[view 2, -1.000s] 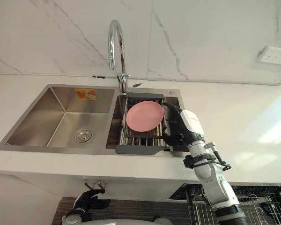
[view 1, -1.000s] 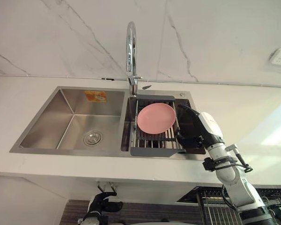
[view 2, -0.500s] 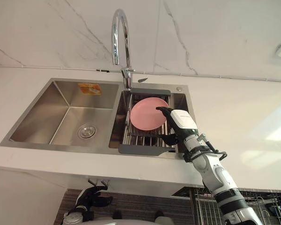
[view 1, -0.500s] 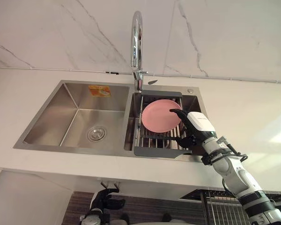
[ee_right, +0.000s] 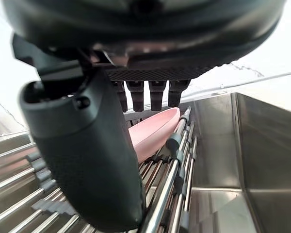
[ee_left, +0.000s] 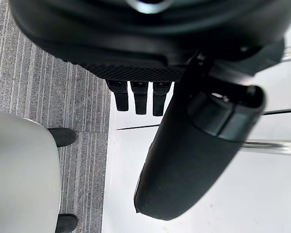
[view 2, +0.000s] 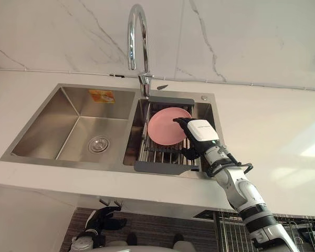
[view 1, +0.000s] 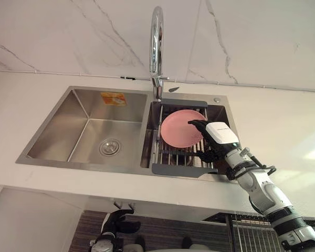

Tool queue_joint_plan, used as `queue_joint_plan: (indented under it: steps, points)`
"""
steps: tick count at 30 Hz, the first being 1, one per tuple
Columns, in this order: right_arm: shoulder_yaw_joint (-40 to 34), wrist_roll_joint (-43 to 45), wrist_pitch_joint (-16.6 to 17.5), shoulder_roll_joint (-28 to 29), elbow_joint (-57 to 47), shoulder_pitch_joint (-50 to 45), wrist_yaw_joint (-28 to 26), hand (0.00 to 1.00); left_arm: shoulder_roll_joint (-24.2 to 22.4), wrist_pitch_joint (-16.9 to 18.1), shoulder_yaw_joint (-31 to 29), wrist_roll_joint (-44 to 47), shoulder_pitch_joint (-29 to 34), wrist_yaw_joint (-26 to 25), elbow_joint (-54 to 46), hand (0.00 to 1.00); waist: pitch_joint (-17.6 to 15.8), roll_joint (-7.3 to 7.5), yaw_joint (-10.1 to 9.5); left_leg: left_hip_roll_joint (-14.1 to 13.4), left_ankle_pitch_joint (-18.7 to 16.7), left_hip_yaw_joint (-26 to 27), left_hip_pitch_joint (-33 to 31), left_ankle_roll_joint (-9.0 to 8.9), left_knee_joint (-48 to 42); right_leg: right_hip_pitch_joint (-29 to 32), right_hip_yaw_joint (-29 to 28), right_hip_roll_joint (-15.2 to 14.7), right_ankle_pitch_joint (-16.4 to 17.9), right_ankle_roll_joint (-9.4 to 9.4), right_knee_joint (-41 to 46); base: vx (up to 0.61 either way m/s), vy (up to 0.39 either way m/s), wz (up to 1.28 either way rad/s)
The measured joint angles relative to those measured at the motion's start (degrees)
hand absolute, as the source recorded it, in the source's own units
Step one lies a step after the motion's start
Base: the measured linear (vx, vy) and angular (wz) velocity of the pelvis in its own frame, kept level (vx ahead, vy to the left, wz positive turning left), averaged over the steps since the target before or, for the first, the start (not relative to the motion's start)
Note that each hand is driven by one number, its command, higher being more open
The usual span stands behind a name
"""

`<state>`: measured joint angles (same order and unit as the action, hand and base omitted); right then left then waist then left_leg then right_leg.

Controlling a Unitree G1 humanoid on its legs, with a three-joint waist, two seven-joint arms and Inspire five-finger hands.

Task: Walk over to the sink, pick up the cup, carry it to the dishwasher, place the cup inside the dishwasher, then close the dishwasher door

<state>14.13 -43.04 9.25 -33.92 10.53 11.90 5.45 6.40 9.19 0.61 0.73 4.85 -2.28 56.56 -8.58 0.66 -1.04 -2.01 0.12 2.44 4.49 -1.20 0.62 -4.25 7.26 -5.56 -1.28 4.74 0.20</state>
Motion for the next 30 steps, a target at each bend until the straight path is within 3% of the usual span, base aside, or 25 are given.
queue_joint_plan:
  steps: [15, 23, 24, 30]
  points:
    - [0.9, -1.6, -1.5, 0.0, 5.7, 5.6, 1.1, 0.9, -0.2, 0.5, 0.0, 0.0, 0.0, 0.0, -0.6, 0.9, -0.1, 0.01, -0.98, 0.1, 0.0, -0.6, -1.5, 0.02, -0.4, 1.0, 0.6, -0.1, 0.0, 0.0, 0.0, -0.01, -0.004, 0.01]
    - [2.7, -1.6, -1.8, 0.0, 8.6, 9.2, 1.2, 0.9, -0.1, 1.1, 1.0, 0.1, 0.0, 0.0, -2.0, 0.9, -1.8, -0.02, -1.11, 0.2, 0.0, -1.0, -2.3, 0.03, -0.9, 1.5, 1.0, -0.3, 0.0, 0.03, 0.3, -0.01, -0.002, 0.01]
    - [3.0, -1.6, -1.8, 0.0, 9.0, 9.8, 1.3, 0.3, -0.1, 1.1, 1.1, 0.1, 0.0, 0.0, -2.0, 0.9, -1.8, -0.02, -1.11, 0.3, 0.0, -1.0, -2.5, 0.03, -1.0, 1.7, 1.0, -0.3, 0.0, 0.04, 0.4, 0.0, 0.0, 0.0]
    - [4.0, -1.5, -2.2, 0.0, 9.2, 11.2, 2.2, 0.3, -0.2, 1.2, 1.2, 0.3, -0.1, -0.2, -2.3, 0.9, -2.1, 0.05, -1.35, 0.3, -0.2, -1.0, -3.4, 0.09, -1.7, 2.4, 1.0, -0.4, 0.0, 0.04, 0.7, 0.0, 0.0, 0.0]
